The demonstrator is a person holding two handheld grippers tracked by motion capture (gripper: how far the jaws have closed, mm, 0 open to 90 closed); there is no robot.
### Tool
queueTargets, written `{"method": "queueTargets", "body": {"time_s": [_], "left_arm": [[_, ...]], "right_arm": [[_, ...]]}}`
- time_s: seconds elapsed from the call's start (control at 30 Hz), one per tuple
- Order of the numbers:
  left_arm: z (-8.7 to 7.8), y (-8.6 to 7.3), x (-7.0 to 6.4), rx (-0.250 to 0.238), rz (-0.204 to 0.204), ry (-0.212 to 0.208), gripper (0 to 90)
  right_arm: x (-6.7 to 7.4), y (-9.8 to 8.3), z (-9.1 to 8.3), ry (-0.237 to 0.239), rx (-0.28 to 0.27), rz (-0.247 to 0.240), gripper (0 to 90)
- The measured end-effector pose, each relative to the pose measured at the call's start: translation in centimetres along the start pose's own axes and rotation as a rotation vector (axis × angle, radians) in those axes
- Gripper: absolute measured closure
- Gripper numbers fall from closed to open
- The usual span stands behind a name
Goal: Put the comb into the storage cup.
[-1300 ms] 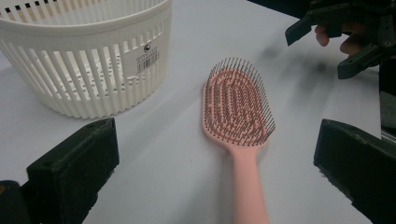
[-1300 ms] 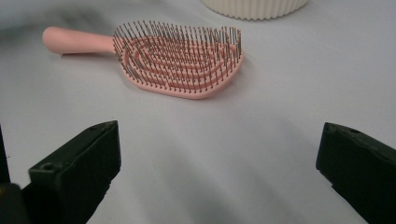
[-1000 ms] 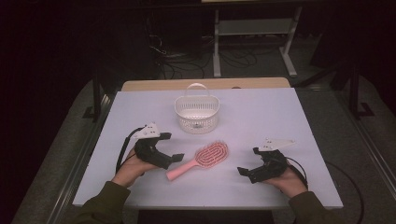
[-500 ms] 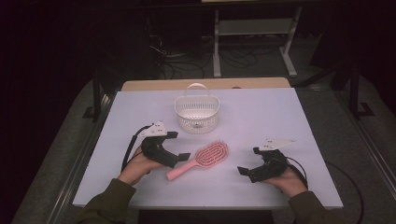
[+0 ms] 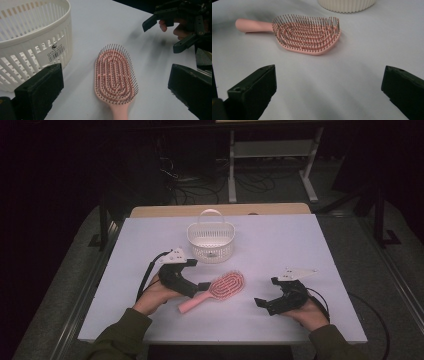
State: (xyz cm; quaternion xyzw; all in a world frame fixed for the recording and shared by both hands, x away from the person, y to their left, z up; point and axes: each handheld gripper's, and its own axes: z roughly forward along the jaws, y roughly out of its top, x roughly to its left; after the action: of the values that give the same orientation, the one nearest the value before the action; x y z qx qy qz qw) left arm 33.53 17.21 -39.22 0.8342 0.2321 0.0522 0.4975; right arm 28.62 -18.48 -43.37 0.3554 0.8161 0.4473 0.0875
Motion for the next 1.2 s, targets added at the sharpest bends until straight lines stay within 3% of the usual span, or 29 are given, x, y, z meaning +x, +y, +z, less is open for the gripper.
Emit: {"method": "queueTargets", "body": {"time_s": [0.4,0.7,1.2], "left_arm": [[1.1,0.6,0.0,0.004,-0.007,-0.007,0.0],[1.9,0.8,0.0,0.032,-0.015,0.012,0.0],[2.6,0.4,-0.8,0.127,0.028,0.054,0.0]], "right_arm": [[0.0,0.0,0.0,0.002,0.000,0.002,0.0],[0.0,0.0,0.0,0.002,-0.001,-0.002,0.0],[0.0,0.0,0.0,0.000,0.001,-0.003,0.0]]}}
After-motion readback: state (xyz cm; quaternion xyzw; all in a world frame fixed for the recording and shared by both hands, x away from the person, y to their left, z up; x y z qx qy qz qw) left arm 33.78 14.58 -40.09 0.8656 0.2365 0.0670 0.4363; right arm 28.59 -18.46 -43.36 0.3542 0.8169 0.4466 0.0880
